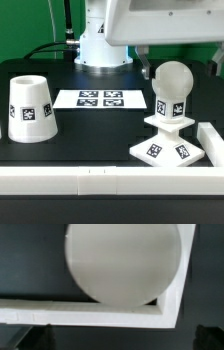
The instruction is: Assemble lamp
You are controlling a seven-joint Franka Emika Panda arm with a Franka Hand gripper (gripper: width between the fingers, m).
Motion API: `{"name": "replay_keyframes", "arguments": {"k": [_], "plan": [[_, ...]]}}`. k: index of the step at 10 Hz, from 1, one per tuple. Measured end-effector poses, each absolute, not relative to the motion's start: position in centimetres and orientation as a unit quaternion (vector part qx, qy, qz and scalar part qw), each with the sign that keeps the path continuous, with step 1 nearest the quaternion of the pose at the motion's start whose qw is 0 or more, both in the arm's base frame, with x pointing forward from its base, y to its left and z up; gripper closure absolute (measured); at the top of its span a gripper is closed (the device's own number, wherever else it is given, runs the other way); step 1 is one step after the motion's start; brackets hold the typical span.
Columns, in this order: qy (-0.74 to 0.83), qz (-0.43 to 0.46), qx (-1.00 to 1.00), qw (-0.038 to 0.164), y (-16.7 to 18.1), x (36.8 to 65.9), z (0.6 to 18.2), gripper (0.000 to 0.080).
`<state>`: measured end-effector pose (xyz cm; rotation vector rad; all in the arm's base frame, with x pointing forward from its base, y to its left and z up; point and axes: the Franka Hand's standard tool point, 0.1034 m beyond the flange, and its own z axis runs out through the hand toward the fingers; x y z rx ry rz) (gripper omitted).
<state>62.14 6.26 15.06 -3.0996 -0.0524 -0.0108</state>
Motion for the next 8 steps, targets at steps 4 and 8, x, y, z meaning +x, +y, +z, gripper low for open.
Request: {"name": "replay_keyframes", "arguments": {"k": [4,8], "plan": [[-0.071,-0.006,-0.997,0.025,-2.0,59.2,17.3,0.01],[-0.067,-0.004,-0.998,0.023,-3.1,59.1,16.8,0.01]]}}
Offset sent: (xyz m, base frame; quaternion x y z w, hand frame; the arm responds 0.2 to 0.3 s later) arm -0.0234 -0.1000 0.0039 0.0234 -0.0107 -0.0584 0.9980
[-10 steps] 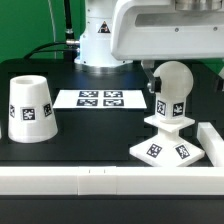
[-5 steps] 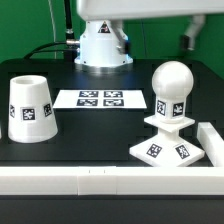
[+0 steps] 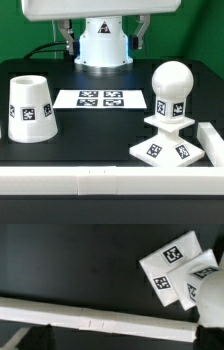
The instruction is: Assemble lamp
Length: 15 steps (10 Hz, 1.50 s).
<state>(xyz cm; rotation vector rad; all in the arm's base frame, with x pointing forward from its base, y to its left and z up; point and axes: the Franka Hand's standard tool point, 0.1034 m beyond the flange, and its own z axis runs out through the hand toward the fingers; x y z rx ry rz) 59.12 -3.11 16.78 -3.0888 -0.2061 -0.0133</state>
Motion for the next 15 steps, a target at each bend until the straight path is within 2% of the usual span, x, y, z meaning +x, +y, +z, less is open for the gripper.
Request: {"name": "replay_keyframes", "arguments": {"k": [3,6,8,9,13,15], "plan": [[-0.069,0.0,-0.997,0.025,-3.4,58.4,16.2,0.01],[-0.074,0.023,-0.997,0.028,-7.0,52.1,14.8,0.01],[-0.088,0.024,-0.996,0.025,-10.3,49.5,13.5,0.01],[-0.093,0.021,-0.995,0.023,-11.8,49.4,13.5,0.01],[-0.099,0.022,-0.995,0.023,-11.7,49.3,13.2,0.01],[-0.11,0.024,-0.993,0.027,-12.3,48.5,11.7,0.01]]}}
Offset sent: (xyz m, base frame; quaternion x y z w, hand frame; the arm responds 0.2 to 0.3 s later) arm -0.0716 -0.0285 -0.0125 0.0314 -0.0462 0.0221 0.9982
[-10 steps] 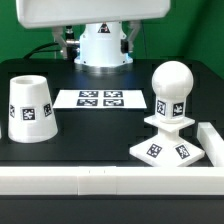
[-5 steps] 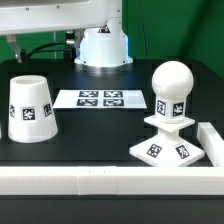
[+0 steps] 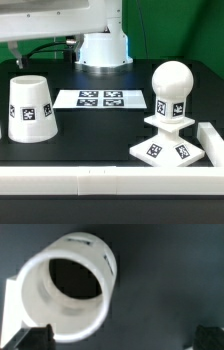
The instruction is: Assemble lamp
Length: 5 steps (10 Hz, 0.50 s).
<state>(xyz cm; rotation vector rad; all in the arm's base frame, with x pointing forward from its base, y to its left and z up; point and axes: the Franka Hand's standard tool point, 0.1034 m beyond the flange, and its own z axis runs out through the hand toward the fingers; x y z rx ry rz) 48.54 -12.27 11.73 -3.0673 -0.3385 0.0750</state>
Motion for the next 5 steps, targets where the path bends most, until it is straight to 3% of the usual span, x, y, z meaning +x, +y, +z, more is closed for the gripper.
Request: {"name": "replay_keyframes", "arguments": {"k": [5], "plan": [[-0.111,0.031,-0.993,0.024,-12.1,47.8,8.6,0.01]]}}
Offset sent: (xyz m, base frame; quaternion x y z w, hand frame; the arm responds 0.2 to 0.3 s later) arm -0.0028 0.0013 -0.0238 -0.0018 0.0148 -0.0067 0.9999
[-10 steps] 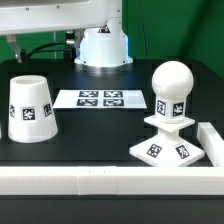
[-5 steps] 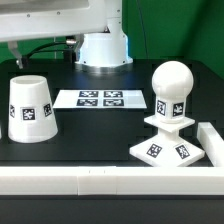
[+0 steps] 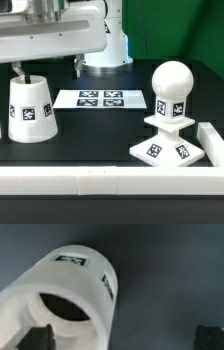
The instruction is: Assemble lamp
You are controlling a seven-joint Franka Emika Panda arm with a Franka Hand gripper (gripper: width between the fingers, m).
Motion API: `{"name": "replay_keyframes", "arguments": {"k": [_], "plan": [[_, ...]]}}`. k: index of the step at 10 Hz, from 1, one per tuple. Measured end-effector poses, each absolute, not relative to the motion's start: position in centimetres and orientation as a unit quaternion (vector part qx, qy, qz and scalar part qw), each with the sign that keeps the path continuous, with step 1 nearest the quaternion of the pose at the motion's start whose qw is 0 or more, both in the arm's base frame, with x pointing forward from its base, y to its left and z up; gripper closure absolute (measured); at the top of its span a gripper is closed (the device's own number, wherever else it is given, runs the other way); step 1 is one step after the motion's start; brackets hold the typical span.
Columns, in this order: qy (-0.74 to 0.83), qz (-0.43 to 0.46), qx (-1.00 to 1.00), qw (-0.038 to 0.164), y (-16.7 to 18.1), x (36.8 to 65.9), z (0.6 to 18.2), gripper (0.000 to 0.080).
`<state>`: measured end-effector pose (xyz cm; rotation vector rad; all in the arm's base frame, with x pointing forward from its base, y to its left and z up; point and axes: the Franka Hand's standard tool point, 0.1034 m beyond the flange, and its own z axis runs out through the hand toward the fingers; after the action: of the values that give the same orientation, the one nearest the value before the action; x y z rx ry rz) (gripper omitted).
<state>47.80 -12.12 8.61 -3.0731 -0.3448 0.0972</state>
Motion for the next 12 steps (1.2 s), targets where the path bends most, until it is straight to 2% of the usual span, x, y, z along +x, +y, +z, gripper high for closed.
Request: {"name": "replay_keyframes", "arguments": {"k": [1,2,4,5,6,7,12], "plan": [[-0.111,0.034,-0.993,0.024,-12.12,47.69,8.37,0.01],[-0.111,0.035,-0.993,0.025,-12.11,47.62,8.25,0.014],[-0.111,0.035,-0.993,0.025,-12.11,47.67,8.3,0.0412],[-0.111,0.035,-0.993,0.025,-12.11,47.65,8.26,0.0412],[-0.111,0.036,-0.993,0.025,-12.11,47.58,8.12,0.0613],[-0.111,0.037,-0.993,0.025,-12.1,47.52,8.0,0.0732],[-0.114,0.036,-0.992,0.025,-12.14,47.62,8.08,0.0753]]}}
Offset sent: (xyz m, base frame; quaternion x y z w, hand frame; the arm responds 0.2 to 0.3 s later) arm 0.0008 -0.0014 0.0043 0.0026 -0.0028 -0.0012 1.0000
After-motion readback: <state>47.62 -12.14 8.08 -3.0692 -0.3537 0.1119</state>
